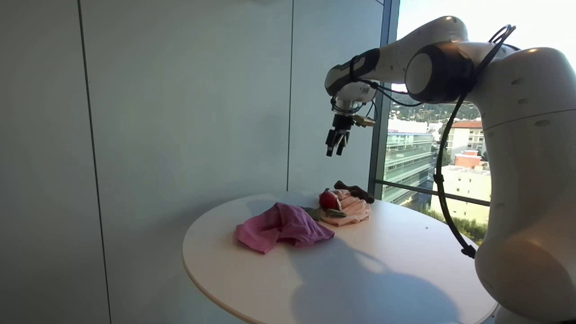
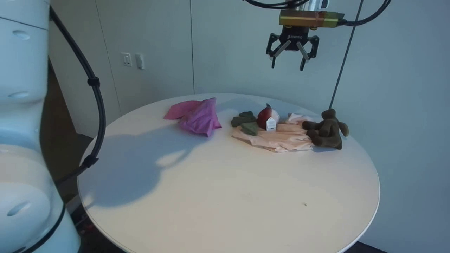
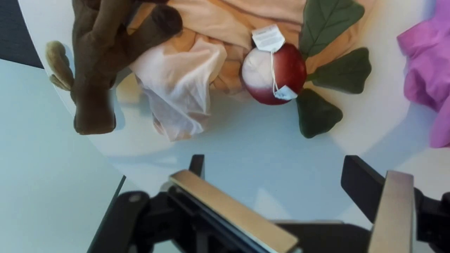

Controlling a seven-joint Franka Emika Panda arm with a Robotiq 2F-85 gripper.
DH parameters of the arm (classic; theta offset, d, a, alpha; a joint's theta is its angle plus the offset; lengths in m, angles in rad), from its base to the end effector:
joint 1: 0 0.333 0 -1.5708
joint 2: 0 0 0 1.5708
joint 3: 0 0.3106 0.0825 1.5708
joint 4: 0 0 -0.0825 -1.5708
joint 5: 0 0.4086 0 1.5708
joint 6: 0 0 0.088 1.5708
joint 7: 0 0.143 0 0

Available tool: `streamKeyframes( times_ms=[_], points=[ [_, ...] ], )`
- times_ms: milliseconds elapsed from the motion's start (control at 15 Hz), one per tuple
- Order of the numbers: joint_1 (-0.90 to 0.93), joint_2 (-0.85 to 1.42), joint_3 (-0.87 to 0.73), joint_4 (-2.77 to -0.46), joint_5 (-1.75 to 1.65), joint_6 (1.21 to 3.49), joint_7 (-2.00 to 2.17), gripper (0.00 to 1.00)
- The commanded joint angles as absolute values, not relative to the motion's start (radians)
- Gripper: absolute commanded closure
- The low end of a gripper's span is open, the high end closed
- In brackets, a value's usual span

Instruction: Move the items on the table to the left

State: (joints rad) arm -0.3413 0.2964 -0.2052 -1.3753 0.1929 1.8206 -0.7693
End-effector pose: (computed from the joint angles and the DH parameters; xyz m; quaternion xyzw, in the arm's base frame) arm 0.6114 -0.3254 0.5231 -0.9897 -0.1008 -0.1012 0.0048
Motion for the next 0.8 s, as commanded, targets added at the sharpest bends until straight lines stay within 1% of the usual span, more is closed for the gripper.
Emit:
streamKeyframes(
  times_ms=[0,200,333,533,600,667,733],
  points=[
    [-0.313,0.417,-0.193,-1.365,0.251,2.029,-0.600,0.00],
    [-0.345,0.584,-0.168,-1.279,0.221,2.121,-0.443,0.00],
    [-0.364,0.664,-0.179,-1.237,0.183,2.114,-0.344,0.00],
    [-0.365,0.724,-0.222,-1.199,0.084,2.044,-0.202,0.00],
    [-0.359,0.725,-0.232,-1.196,0.049,1.984,-0.164,0.00],
    [-0.361,0.731,-0.234,-1.176,0.030,1.911,-0.133,0.25],
    [-0.369,0.733,-0.224,-1.160,0.031,1.851,-0.126,0.27]
  ],
)
